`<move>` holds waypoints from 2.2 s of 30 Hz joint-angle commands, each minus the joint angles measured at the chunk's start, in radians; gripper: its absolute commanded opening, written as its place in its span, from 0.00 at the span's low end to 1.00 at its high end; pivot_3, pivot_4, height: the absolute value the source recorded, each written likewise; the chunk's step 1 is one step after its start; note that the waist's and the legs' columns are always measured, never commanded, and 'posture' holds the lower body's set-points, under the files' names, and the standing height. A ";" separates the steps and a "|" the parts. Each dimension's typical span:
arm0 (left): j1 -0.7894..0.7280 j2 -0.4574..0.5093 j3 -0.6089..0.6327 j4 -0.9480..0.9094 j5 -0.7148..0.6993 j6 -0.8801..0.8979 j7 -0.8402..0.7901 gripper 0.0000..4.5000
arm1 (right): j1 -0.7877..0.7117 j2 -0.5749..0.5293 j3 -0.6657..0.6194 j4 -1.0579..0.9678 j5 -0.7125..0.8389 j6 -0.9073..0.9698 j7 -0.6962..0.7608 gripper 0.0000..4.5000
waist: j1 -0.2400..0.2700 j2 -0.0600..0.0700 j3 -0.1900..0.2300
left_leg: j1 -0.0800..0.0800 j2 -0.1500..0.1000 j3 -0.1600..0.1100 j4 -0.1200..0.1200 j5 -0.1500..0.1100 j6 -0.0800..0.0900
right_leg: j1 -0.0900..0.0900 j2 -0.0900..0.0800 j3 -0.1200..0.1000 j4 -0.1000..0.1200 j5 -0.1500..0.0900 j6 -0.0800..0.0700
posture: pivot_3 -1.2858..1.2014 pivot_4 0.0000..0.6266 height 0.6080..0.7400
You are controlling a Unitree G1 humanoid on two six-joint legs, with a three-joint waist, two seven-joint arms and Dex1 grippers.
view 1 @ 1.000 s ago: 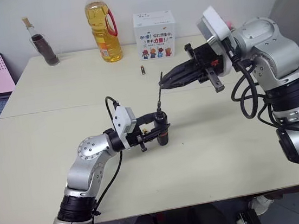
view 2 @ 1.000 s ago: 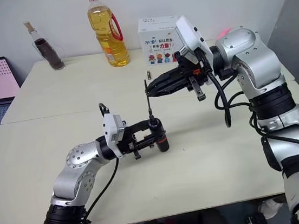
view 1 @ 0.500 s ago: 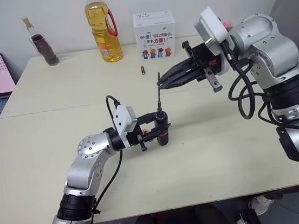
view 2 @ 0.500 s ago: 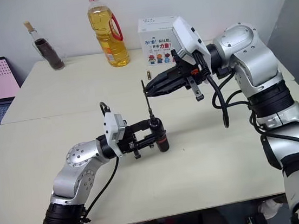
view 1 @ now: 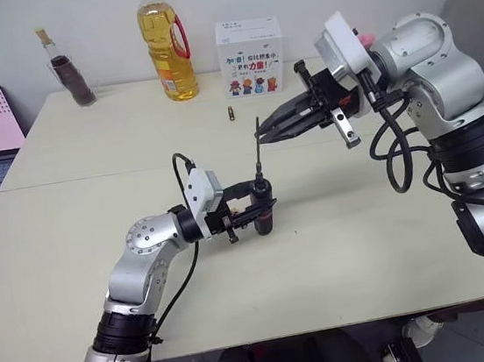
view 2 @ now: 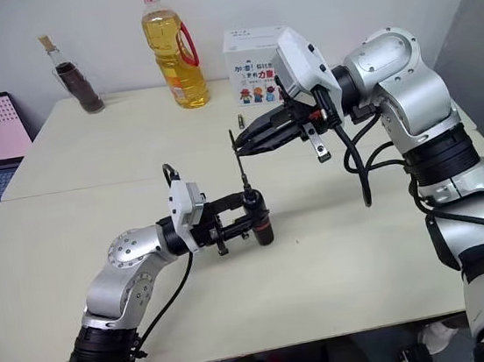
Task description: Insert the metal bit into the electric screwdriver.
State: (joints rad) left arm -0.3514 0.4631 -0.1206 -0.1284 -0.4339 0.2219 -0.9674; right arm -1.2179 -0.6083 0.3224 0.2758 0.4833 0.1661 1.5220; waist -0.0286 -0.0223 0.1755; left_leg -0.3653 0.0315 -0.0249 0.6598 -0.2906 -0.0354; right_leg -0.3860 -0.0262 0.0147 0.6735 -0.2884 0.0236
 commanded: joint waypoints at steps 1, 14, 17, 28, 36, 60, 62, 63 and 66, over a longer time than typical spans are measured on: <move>0.047 0.014 -0.113 0.021 0.034 0.055 -0.076 0.37 | 0.006 -0.016 0.010 0.020 -0.064 -0.005 0.092 0.01 | 0.000 0.000 0.000 | 0.000 0.000 0.000 0.000 0.000 0.000 | 0.000 0.000 0.000 0.000 0.000 0.000 | 0.52 0.24 1.00; 0.039 0.014 -0.113 0.029 0.036 0.054 -0.082 0.37 | -0.052 0.002 -0.028 0.042 -0.033 0.128 0.062 0.01 | 0.000 0.000 0.000 | 0.000 0.000 0.000 0.000 0.000 0.000 | 0.000 0.000 0.000 0.000 0.000 -0.001 | 0.52 0.24 1.00; 0.038 0.012 -0.113 0.030 0.035 0.054 -0.082 0.37 | -0.051 0.001 -0.029 0.042 -0.036 0.130 0.066 0.01 | 0.000 0.000 0.000 | 0.000 0.000 0.000 0.000 0.000 0.000 | 0.000 -0.001 0.000 0.000 0.000 -0.001 | 0.52 0.24 1.00; 0.039 0.011 -0.113 0.031 0.034 0.052 -0.080 0.37 | -0.040 -0.011 -0.032 0.018 -0.034 0.116 0.085 0.01 | 0.000 0.000 0.000 | 0.000 0.000 0.000 0.000 0.000 0.000 | 0.000 -0.001 0.000 0.000 0.000 -0.001 | 0.52 0.24 1.00; 0.044 0.014 -0.112 0.027 0.029 0.052 -0.086 0.37 | 0.012 -0.060 0.030 -0.027 -0.039 -0.030 0.092 0.01 | 0.000 0.000 0.000 | 0.000 0.000 0.000 0.000 0.000 0.000 | 0.000 -0.001 0.000 0.000 0.000 0.000 | 0.52 0.24 1.00; 0.047 0.023 -0.121 0.023 0.046 0.087 -0.059 0.37 | -0.003 -0.025 0.000 -0.037 -0.048 0.138 0.076 0.01 | 0.001 0.002 -0.001 | 0.000 -0.001 0.000 0.000 0.000 0.000 | 0.000 -0.002 0.000 0.000 0.000 -0.001 | 0.52 0.24 1.00; 0.040 0.024 -0.127 0.029 0.060 0.095 -0.052 0.37 | 0.000 -0.026 0.000 -0.042 -0.059 0.122 0.074 0.01 | 0.001 0.002 -0.001 | 0.000 -0.001 0.000 0.000 0.000 0.000 | 0.000 -0.002 0.000 0.000 0.000 -0.001 | 0.52 0.24 1.00; 0.037 0.025 -0.130 0.031 0.066 0.099 -0.050 0.37 | 0.000 -0.025 -0.001 -0.043 -0.063 0.117 0.072 0.01 | 0.001 0.002 -0.001 | 0.000 -0.001 0.000 0.000 0.000 0.000 | 0.000 -0.002 -0.001 0.000 0.000 0.000 | 0.52 0.24 1.00; 0.031 0.022 -0.134 0.033 0.075 0.109 -0.047 0.37 | 0.004 -0.029 -0.001 -0.050 -0.076 0.111 0.064 0.01 | 0.001 0.002 -0.002 | 0.000 -0.001 0.000 0.000 0.000 0.000 | 0.001 -0.002 -0.001 0.000 0.000 0.000 | 0.52 0.24 1.00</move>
State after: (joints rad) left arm -0.3660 0.4811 -0.1250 -0.1337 -0.4195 0.2542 -0.9898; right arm -1.2281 -0.6314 0.3100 0.2386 0.4524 0.2903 1.5276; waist -0.0275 -0.0202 0.1740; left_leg -0.3648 0.0302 -0.0249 0.6596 -0.2906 -0.0354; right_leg -0.3851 -0.0280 0.0140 0.6732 -0.2888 0.0232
